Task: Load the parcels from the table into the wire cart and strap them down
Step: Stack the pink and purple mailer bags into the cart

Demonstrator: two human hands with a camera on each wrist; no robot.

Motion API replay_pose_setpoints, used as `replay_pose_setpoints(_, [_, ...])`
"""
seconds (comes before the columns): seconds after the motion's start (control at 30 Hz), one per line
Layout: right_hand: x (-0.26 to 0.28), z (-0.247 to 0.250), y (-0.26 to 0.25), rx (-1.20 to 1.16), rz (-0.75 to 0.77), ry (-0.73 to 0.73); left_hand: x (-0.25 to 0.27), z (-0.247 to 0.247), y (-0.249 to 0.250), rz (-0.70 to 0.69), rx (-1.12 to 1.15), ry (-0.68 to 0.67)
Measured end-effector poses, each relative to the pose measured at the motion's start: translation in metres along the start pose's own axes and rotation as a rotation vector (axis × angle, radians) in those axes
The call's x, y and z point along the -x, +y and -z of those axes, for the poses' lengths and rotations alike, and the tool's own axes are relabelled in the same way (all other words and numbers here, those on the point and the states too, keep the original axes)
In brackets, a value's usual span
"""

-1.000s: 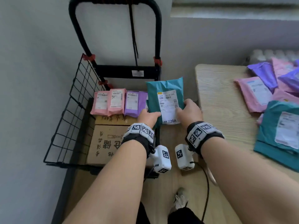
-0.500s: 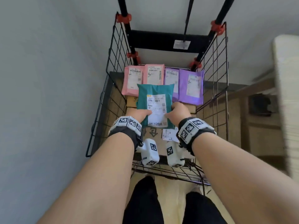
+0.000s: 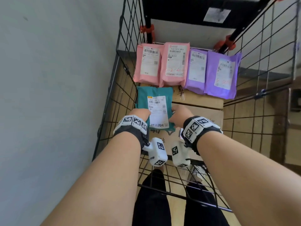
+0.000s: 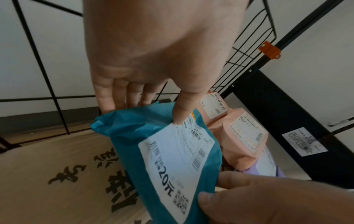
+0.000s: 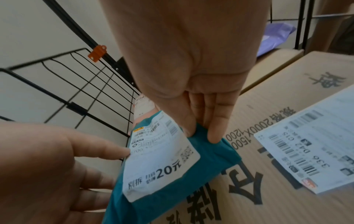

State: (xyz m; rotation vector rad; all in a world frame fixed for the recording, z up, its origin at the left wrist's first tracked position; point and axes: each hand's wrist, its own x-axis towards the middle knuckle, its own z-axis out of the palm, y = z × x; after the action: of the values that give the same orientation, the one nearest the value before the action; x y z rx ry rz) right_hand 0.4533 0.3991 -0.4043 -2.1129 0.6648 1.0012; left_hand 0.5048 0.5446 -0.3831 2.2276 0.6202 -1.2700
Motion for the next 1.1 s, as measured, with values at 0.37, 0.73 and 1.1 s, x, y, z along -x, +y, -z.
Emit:
replay_pose_setpoints(0.37, [-0.01,-0.023,-0.033,0.062,-0.025,-0.08,-0.023,0.006,-0.001,-0.076,-0.034,0.099])
replay_pose_setpoints(0.73, [0.016,0.002,-0.029,-0.048,-0.117,0.006,0.001,0.021,0.001,-0.168,-0.118,0.126])
replay_pose_setpoints(1.1, [0.088,0.074,0.023,-0.195,0.013,0.189,0.103,-0.018,0.048,-0.407,-0.249,0.196])
